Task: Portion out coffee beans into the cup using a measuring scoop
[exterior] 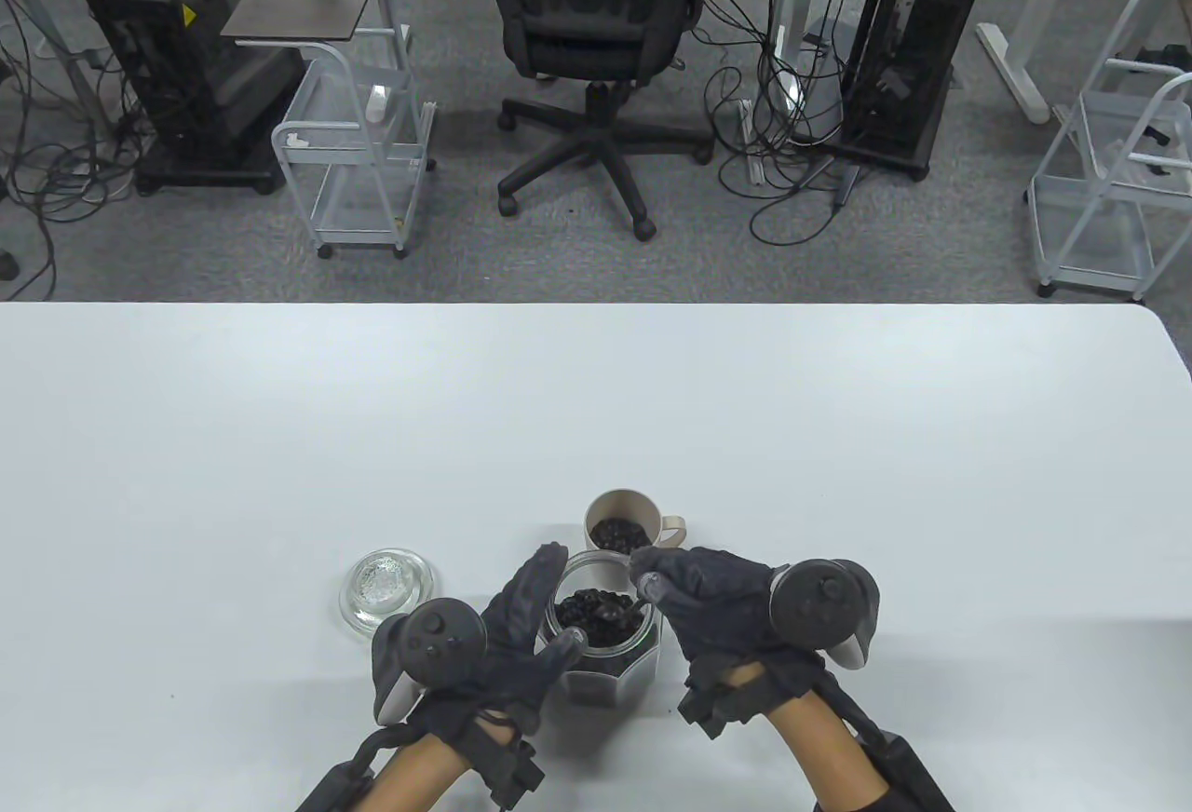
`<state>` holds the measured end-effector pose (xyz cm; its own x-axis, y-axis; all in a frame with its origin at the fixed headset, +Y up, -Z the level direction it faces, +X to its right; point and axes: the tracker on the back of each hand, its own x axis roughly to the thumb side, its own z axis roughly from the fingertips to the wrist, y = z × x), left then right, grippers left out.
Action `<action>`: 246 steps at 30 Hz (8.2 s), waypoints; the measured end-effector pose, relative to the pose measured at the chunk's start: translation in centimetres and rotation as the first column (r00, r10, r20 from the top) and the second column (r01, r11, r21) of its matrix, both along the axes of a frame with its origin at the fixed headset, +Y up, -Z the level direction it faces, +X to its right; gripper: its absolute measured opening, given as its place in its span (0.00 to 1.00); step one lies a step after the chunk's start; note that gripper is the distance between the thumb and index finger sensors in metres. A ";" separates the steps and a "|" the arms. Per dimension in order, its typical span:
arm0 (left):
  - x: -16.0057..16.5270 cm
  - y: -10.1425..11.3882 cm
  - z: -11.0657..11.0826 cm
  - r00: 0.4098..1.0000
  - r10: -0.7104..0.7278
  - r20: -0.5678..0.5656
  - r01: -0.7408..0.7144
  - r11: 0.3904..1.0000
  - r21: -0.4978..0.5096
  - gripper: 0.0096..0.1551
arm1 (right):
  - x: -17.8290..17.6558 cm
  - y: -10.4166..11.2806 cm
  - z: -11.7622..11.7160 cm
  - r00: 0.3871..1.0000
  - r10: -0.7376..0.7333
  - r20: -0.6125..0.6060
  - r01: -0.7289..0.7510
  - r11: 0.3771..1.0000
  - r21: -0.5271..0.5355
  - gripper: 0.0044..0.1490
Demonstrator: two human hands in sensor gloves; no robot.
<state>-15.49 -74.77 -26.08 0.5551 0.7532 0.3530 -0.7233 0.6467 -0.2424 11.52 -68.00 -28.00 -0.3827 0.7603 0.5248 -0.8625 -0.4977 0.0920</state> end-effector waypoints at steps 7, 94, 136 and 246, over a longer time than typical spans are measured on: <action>0.0 0.0 0.0 1.000 0.000 -0.001 0.000 1.000 -0.001 0.56 | 0.6 -1.0 -0.6 0.992 -0.120 0.032 0.124 0.980 -0.155 0.23; 0.0 0.0 0.0 1.000 -0.004 0.001 0.004 1.000 0.001 0.56 | 8.2 -5.9 -1.6 0.479 -0.661 0.577 0.877 0.330 -0.350 0.24; -0.1 0.0 0.0 1.000 -0.004 0.002 0.004 1.000 0.000 0.55 | 0.0 1.4 1.5 0.974 0.148 0.170 -0.186 0.955 0.232 0.25; -9.1 3.4 -2.4 0.875 -0.330 -0.355 0.392 0.913 0.117 0.52 | 16.5 -5.1 0.0 0.810 0.528 0.254 -0.511 0.849 -0.133 0.29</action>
<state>-24.62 -71.39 -28.49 0.8813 0.4190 0.2185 -0.4485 0.8873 0.1077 27.99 -73.12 -28.01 -0.8490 0.4318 0.3045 -0.4707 -0.8799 -0.0647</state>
